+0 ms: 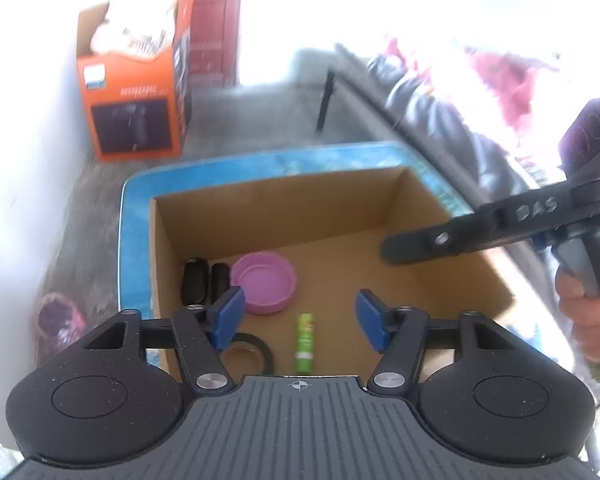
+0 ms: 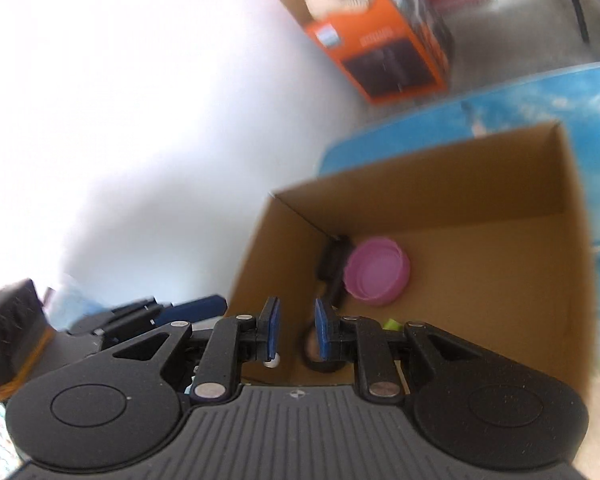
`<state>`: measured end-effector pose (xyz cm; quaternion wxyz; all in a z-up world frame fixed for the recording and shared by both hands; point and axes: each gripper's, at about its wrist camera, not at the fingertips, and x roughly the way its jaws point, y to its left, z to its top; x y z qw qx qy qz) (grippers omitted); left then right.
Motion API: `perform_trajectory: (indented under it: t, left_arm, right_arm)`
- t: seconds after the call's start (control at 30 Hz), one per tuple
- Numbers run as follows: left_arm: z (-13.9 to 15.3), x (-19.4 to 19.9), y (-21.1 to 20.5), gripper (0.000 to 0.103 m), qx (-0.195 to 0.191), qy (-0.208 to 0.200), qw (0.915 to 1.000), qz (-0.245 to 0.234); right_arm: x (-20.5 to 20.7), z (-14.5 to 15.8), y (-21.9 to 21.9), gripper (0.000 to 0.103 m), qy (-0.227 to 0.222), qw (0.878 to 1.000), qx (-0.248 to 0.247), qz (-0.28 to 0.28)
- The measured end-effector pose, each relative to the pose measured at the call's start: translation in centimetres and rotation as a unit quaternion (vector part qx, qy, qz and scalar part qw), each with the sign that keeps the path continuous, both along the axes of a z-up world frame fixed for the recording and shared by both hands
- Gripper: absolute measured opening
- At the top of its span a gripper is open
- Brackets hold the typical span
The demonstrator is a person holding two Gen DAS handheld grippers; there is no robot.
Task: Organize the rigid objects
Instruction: 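Move the right tool to the white charger plug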
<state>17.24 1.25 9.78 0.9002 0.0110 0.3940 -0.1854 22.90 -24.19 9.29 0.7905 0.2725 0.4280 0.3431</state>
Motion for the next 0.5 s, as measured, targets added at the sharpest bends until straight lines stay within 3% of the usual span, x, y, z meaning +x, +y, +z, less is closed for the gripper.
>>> perform_trajectory:
  t: [0.17,0.3,0.4,0.5]
  left_arm:
    - [-0.4,-5.3,-0.8,0.083,-0.031,-0.047,0.9981,-0.027]
    - [-2.7,-8.8,-2.7,0.095,-0.041,-0.061,0.9959,-0.052]
    - [-5.2,-10.6,-4.9,0.097,-0.056,-0.050,0.9943,-0.077]
    - [-7.7,-12.1,-7.4,0.097,-0.056,-0.034,0.9934,-0.094]
  right_arm:
    - [-6.4,1.2,-3.4,0.022,-0.066,0.997,0.017,-0.031]
    - [-11.4,0.5,-4.9,0.022,-0.110,0.991,-0.032,-0.072]
    - [-13.9,-1.2,-5.1,0.023,-0.124,0.985,-0.069,-0.101]
    - [-15.1,-3.7,-4.7,0.038,-0.118,0.979,-0.107,-0.129]
